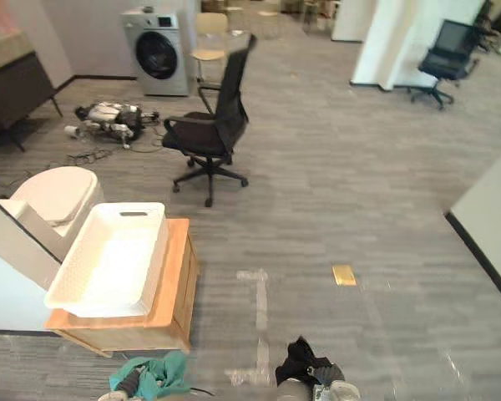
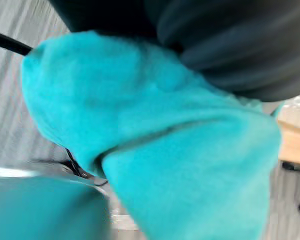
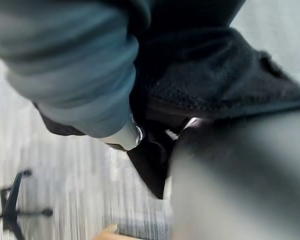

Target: Tidy the bed and pick cloth on bed and put in laundry

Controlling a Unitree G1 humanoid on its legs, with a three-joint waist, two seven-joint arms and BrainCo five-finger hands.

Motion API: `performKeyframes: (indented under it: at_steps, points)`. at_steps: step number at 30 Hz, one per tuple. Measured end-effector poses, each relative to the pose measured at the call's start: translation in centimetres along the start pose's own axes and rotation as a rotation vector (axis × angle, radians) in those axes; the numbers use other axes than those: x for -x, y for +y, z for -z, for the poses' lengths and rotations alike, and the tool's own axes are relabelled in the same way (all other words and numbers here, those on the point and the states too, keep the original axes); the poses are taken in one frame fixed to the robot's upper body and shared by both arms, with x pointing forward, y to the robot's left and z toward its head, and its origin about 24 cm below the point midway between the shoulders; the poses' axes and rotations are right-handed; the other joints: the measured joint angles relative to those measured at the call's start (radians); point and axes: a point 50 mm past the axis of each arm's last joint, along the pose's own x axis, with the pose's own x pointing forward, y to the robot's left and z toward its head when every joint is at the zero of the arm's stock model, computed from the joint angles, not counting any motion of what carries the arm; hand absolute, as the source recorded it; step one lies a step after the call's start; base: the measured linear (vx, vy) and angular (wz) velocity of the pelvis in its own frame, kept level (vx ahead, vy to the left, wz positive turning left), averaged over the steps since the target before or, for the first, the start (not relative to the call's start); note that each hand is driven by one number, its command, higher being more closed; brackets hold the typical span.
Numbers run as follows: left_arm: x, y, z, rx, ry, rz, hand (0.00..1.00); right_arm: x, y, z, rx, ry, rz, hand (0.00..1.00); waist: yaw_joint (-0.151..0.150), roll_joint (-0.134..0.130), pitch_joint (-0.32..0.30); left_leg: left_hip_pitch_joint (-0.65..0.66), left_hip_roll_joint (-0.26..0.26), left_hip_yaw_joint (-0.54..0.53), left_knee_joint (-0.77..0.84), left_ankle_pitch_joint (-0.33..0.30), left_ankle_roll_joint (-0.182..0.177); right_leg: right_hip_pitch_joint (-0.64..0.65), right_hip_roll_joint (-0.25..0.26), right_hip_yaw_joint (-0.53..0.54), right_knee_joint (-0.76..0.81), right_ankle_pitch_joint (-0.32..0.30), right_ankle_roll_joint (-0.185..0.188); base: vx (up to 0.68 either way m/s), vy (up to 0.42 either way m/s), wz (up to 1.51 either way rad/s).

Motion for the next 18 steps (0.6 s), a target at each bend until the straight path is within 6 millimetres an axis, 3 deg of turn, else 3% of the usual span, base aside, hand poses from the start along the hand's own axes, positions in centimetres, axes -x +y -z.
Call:
performKeyframes:
  at_steps: [1,2,3,4,5,6,7,8,9,10,12,13,14,15,16,18]
  points:
    - [0.0,-0.1,0.0,0.000,0.000,0.002,1.00,0.0,0.0,0.0,-0.005,-0.002,0.001,1.00,-0.002,0.006,0.003,0.003,0.013,-0.022,0.000,-0.003,-0.006,0.000,0.017,0.002,-0.082,-0.004,-0.009,0.35,-0.219,1.28]
    - [0.0,-0.4,0.0,-0.006,0.008,0.009,1.00,0.0,0.0,-0.2,-0.018,-0.014,0.001,1.00,-0.007,0.014,0.006,0.007,0.039,-0.068,0.011,-0.015,-0.024,0.002,0.047,0.019,-0.268,0.001,-0.013,0.36,-0.258,1.24]
    - [0.0,-0.5,0.1,-0.005,0.014,0.012,1.00,-0.1,0.2,-0.5,-0.019,-0.024,-0.007,1.00,-0.010,0.016,0.009,0.009,0.062,-0.109,0.026,-0.037,-0.044,0.003,0.072,0.056,-0.465,0.036,-0.013,0.36,-0.278,1.17]
    - [0.0,-0.5,0.1,-0.004,0.016,0.009,1.00,-0.1,0.4,-0.6,-0.017,-0.030,-0.011,1.00,-0.010,0.014,0.014,0.007,0.071,-0.124,0.037,-0.050,-0.056,0.005,0.079,0.080,-0.556,0.067,-0.013,0.40,-0.331,0.92]
    - [0.0,-0.3,0.0,-0.001,0.016,-0.009,1.00,-0.2,0.7,-0.7,-0.026,-0.037,-0.022,1.00,0.002,0.003,0.022,0.005,0.081,-0.143,0.072,-0.085,-0.080,0.022,0.083,0.140,-0.718,0.136,-0.001,0.40,-0.377,0.83]
    - [0.0,0.4,0.1,0.020,0.017,-0.035,1.00,-0.2,1.2,-0.7,-0.033,-0.042,-0.036,1.00,0.010,-0.021,0.033,0.006,0.088,-0.140,0.127,-0.152,-0.115,0.059,0.070,0.191,-0.827,0.163,0.019,0.38,-0.404,0.83]
    - [0.0,0.6,0.2,0.037,0.022,-0.048,1.00,-0.1,1.4,-0.6,-0.036,-0.040,-0.041,1.00,0.009,-0.014,0.042,0.014,0.107,-0.135,0.154,-0.193,-0.131,0.069,0.082,0.181,-0.799,0.229,0.042,0.34,-0.441,0.88]
    - [0.1,-0.2,0.9,0.081,0.039,-0.050,1.00,-0.1,1.0,-1.0,-0.050,-0.063,-0.029,1.00,0.008,0.017,0.051,0.035,0.165,-0.107,0.190,-0.234,-0.156,0.068,0.121,0.172,-0.697,0.226,0.024,0.32,-0.429,0.67]
    - [0.2,-0.5,1.5,0.100,0.052,-0.060,1.00,0.0,0.7,-1.1,-0.033,-0.071,-0.025,1.00,0.009,0.036,0.042,0.049,0.198,-0.092,0.201,-0.251,-0.165,0.049,0.141,0.168,-0.605,0.178,-0.017,0.37,-0.468,0.62]
    - [0.3,-0.7,2.1,0.139,0.061,-0.068,1.00,0.0,0.8,-1.3,-0.013,-0.079,-0.033,1.00,0.016,0.049,0.033,0.075,0.226,-0.092,0.197,-0.262,-0.154,0.016,0.149,0.147,-0.466,0.072,-0.035,0.37,-0.417,0.37]
    - [0.5,-0.4,2.7,0.175,0.071,-0.086,1.00,-0.1,1.0,-1.9,0.003,-0.096,-0.039,1.00,0.018,0.057,0.027,0.052,0.230,-0.092,0.265,-0.248,-0.140,0.010,0.139,0.123,-0.408,0.023,-0.054,0.26,-0.295,0.40]
    - [0.6,-0.6,3.1,0.230,0.074,-0.108,1.00,-0.1,1.0,-1.7,0.007,-0.090,-0.041,1.00,0.012,0.050,0.026,-0.057,0.233,-0.088,0.476,-0.193,-0.110,0.038,0.133,0.085,-0.407,-0.007,-0.066,0.18,-0.246,0.60]
    - [0.7,-0.6,3.3,0.265,0.071,-0.116,1.00,0.0,1.0,-1.5,0.012,-0.085,-0.041,1.00,0.011,0.056,0.023,-0.108,0.242,-0.088,0.570,-0.152,-0.120,0.057,0.132,0.070,-0.419,-0.013,-0.073,0.27,-0.314,0.80]
    - [0.8,-0.7,3.4,0.321,0.062,-0.131,1.00,0.1,0.9,-1.1,0.015,-0.075,-0.043,1.00,0.011,0.074,0.018,-0.204,0.281,-0.076,0.743,-0.031,-0.161,0.115,0.149,0.027,-0.460,-0.021,-0.082,0.29,-0.208,0.79]
    - [1.0,-0.8,3.9,0.336,0.067,-0.136,1.00,0.1,0.8,-0.9,0.024,-0.068,-0.051,1.00,0.012,0.085,0.023,-0.264,0.323,-0.043,0.861,0.036,-0.161,0.191,0.167,-0.011,-0.518,-0.023,-0.085,0.29,-0.185,0.84]
    - [1.1,-0.5,4.3,0.343,0.070,-0.142,1.00,0.1,0.7,-0.5,0.070,-0.048,-0.063,1.00,0.017,0.077,0.024,-0.336,0.335,0.037,0.927,0.000,-0.159,0.279,0.174,-0.057,-0.604,-0.022,-0.084,0.28,-0.133,0.72]
